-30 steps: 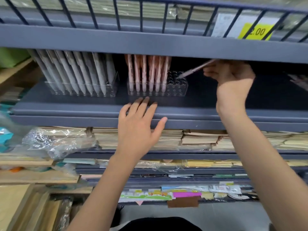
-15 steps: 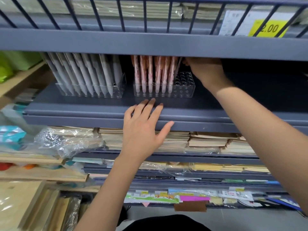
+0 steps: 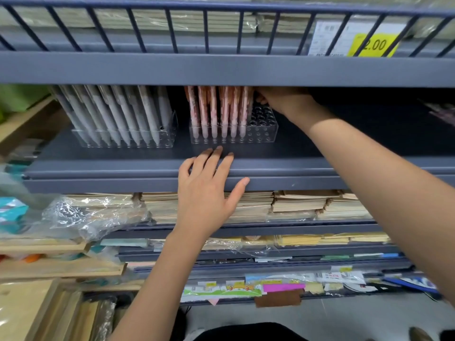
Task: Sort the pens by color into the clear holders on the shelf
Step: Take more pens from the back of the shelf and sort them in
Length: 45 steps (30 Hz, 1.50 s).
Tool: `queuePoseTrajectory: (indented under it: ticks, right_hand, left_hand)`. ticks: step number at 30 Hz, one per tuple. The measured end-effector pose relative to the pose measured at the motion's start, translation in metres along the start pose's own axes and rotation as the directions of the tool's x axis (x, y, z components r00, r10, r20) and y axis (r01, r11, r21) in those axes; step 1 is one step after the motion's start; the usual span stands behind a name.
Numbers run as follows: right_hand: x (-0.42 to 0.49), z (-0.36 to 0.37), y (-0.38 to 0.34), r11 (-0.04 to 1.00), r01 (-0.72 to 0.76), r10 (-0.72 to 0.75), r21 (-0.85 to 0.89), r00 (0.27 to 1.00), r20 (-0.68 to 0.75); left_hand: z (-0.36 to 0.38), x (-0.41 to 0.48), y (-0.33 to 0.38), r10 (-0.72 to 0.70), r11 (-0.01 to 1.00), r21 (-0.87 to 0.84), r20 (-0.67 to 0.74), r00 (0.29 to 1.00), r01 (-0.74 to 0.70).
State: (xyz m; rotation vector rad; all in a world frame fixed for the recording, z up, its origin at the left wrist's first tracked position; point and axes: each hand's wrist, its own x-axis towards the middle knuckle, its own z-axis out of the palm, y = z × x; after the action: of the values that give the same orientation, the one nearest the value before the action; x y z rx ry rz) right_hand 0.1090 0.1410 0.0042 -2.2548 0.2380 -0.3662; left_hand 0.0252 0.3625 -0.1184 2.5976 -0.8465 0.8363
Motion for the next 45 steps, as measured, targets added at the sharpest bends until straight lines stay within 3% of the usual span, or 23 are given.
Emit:
queuePoseTrajectory:
  ticks: [5,8,10,12,14,17,20,23,24,26,28,30,34,38,45]
  right_hand:
    - [-0.031,-0.011,0.0,0.999,-0.042,0.043,0.014,0.995,-0.085]
    - [-0.054,-0.02,-0.003,0.985,-0.062,0.091,0.163,0.979,-0.18]
    - [-0.078,-0.028,-0.007,0.962,-0.048,0.109,0.268,0.97,-0.217]
    - [-0.111,-0.037,-0.007,0.952,-0.033,0.1,0.306,0.974,-0.205]
    - [-0.149,-0.045,-0.001,0.939,-0.056,0.126,0.339,0.974,-0.187]
    - [-0.217,-0.039,0.028,0.904,-0.127,0.213,0.409,0.962,-0.172]
    - [-0.289,-0.001,0.084,0.834,-0.343,0.432,0.433,0.893,-0.126]
    - [-0.368,0.056,0.155,0.649,-0.633,0.72,0.423,0.69,-0.072]
    - [-0.396,0.073,0.173,0.563,-0.724,0.797,0.4,0.604,-0.029]
    - [-0.452,0.098,0.2,0.408,-0.849,0.887,0.336,0.456,0.074]
    - [-0.499,0.111,0.214,0.263,-0.93,0.928,0.259,0.317,0.196]
    - [-0.534,0.114,0.225,0.209,-0.967,0.937,0.144,0.24,0.253]
    - [-0.577,0.107,0.24,0.281,-0.952,0.932,-0.122,0.241,0.27]
    - [-0.599,0.085,0.255,0.291,-0.947,0.929,-0.134,0.247,0.274]
    - [-0.609,-0.001,0.306,0.357,-0.934,0.906,-0.03,0.338,0.255]
  left_hand:
    - [-0.016,0.002,0.001,0.0,0.998,-0.065,0.129,0.992,0.009]
    - [-0.032,0.006,-0.002,-0.028,0.96,-0.268,0.213,0.977,0.086]
    - [-0.047,0.009,-0.005,-0.11,0.804,-0.544,0.262,0.959,0.24]
    - [-0.067,0.005,-0.009,-0.187,0.523,-0.754,0.352,0.917,0.397]
    - [-0.084,-0.009,-0.014,-0.204,0.304,-0.848,0.387,0.899,0.434]
    - [-0.085,-0.052,-0.026,-0.219,0.144,-0.85,0.472,0.854,0.507]
    - [-0.053,-0.122,-0.035,-0.274,0.063,-0.666,0.705,0.654,0.744]
    - [-0.01,-0.207,-0.036,-0.295,0.003,-0.317,0.906,0.304,0.948]
    - [0.0,-0.234,-0.035,-0.283,-0.009,-0.207,0.939,0.196,0.978]
    - [0.015,-0.282,-0.034,-0.257,0.021,-0.053,0.965,0.056,0.998]
    - [0.022,-0.319,-0.031,-0.235,0.077,0.054,0.971,-0.034,0.996]
    - [0.025,-0.345,-0.025,-0.208,0.133,0.134,0.973,-0.105,0.982]
    - [0.029,-0.371,-0.012,-0.223,0.203,0.204,0.962,-0.158,0.958]
    - [0.035,-0.37,0.014,-0.236,0.187,0.231,0.954,-0.185,0.955]
    - [0.061,-0.326,0.115,-0.261,0.207,0.117,0.963,-0.06,0.971]
